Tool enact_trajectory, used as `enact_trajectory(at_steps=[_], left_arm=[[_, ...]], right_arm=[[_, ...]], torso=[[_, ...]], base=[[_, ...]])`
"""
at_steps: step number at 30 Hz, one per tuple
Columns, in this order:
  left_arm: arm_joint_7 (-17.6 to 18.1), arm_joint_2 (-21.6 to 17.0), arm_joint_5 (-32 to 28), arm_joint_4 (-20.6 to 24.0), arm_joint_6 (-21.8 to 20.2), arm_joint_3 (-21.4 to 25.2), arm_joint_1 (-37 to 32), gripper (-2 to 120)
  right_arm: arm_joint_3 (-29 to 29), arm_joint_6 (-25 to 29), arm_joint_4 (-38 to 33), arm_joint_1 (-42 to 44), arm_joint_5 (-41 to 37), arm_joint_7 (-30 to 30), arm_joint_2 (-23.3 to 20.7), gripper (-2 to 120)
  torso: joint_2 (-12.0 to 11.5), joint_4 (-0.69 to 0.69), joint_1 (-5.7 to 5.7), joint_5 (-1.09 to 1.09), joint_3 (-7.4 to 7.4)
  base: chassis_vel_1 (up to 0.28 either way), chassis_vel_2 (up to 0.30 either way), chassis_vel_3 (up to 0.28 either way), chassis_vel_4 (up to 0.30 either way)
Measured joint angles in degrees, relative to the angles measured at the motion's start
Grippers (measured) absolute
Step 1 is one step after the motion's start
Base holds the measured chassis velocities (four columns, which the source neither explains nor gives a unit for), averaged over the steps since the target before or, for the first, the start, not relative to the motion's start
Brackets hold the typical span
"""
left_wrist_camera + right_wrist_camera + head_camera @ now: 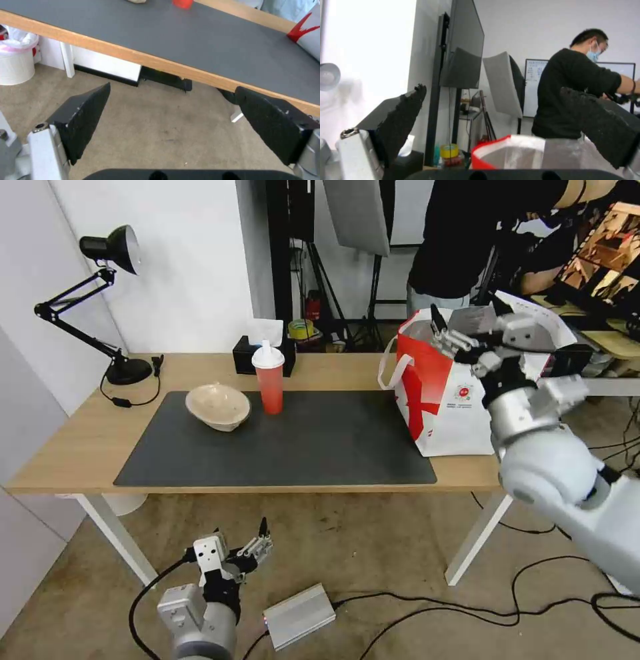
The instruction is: Pick up the trash from the table and place it into the takeout bag.
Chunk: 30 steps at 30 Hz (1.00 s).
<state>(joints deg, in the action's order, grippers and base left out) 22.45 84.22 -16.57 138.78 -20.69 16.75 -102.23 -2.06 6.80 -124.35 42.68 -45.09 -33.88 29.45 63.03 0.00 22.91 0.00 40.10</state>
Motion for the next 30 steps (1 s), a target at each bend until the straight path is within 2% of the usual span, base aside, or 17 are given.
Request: enact_trajectory(at_steps=[4,8,10,20,30], left_arm=[[-0.20,0.01,0.00,0.65,0.04,0.56,0.20,100],[-0.28,-0.11,-0.04,0.90,0.07,1.03,0.29,100],[-0.53,-0.39,-0.22,1.35,0.28,1.80,0.49,100],[-1.92,-0.84,-0.23,1.39,1.41,3.18,1.15,100],[-2.88,-1.64,-0.43,1.08,2.56,4.01,1.61,100]], right_arm=[[-7.97,1.21,-3.65,11.97,2.40,1.21,1.05,100],[-9.77,1.48,-4.50,15.34,3.26,1.68,1.76,100],[-11.97,1.73,-5.74,20.96,5.53,2.21,3.19,100],[-15.46,3.03,-7.46,33.68,12.07,3.00,7.23,100],[-15.23,4.08,-7.77,40.72,16.67,3.79,10.62,100]], torso=[[0.00,-0.01,0.00,0.00,0.00],[0.00,0.00,0.00,0.00,0.00],[0.00,0.00,0.00,0.00,0.00],[0.00,0.00,0.00,0.00,0.00],[0.00,0.00,0.01,0.00,0.00]], base=[[0.000,0.000,0.000,0.000],[0.000,0.000,0.000,0.000],[0.000,0.000,0.000,0.000],[0.000,0.000,0.000,0.000],[0.000,0.000,0.000,0.000]])
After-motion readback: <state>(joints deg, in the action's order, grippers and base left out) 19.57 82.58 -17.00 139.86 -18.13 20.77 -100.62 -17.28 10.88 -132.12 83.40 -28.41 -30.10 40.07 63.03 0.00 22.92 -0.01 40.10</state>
